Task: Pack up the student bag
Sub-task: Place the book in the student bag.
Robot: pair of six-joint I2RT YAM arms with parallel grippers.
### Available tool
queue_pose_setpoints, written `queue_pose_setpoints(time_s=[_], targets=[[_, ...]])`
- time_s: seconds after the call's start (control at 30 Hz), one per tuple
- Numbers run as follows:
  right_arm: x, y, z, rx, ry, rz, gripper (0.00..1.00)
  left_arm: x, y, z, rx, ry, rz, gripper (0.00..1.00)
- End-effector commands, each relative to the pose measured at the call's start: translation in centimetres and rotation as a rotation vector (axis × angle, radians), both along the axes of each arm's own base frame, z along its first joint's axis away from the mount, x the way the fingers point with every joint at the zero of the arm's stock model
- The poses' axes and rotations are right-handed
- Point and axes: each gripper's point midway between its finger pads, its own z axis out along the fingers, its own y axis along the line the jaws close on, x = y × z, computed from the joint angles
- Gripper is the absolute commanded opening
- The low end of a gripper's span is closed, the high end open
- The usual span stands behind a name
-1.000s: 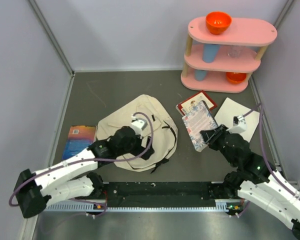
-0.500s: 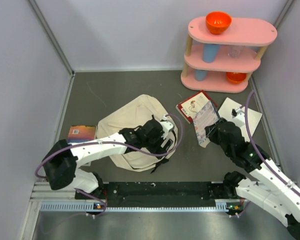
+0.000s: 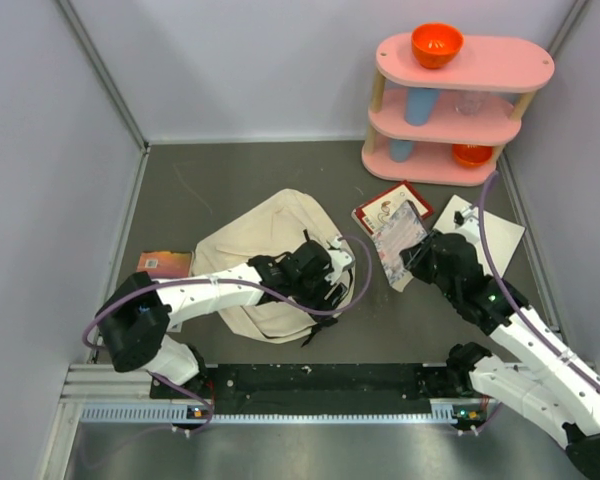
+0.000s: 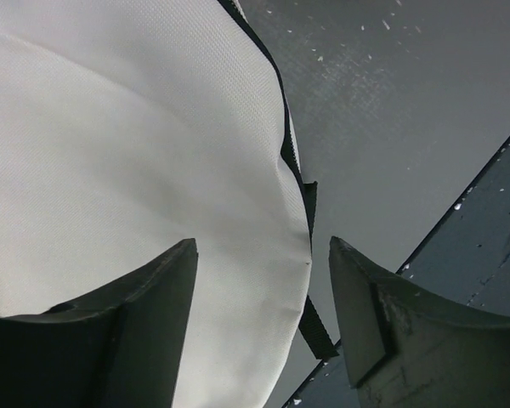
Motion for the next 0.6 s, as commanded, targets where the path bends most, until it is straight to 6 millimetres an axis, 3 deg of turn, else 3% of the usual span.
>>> queue_pose_setpoints(time_s=[0.0, 0.07, 0.17, 0.37, 0.4, 0.47, 0.57], targets=[[1.9, 1.3, 4.9, 0.108, -0.144, 0.009, 0.09, 0.5, -1.1, 0.0, -0.013, 0.002, 0.009, 0.61], [1.9, 1.4, 4.9, 0.11, -0.141, 0.015, 0.09, 0.8, -1.1, -0.2, -0.004, -0.006, 0.024, 0.54], [1.8, 1.4, 5.0, 0.115, -0.145, 0.017, 0.09, 1.1, -1.1, -0.5, 0.006, -0.01, 0.03, 0.51], [1.8, 1.1, 5.0, 0.114, -0.148, 0.01, 0.09, 1.7, -1.2, 1.0, -0.025, -0.048, 0.063, 0.2], [1.8, 1.1, 5.0, 0.115, -0.149, 0.006, 0.09, 2.2, -1.0, 1.5, -0.023, -0.073, 0.084, 0.07], [1.8, 1.1, 4.9, 0.12, -0.147, 0.006, 0.09, 2.6, -0.9, 2.2, -0.031, -0.095, 0.098, 0.0], [1.8, 1.2, 5.0, 0.124, -0.149, 0.009, 0.09, 3.8, -0.2, 3.6, -0.024, -0.15, 0.137, 0.0]])
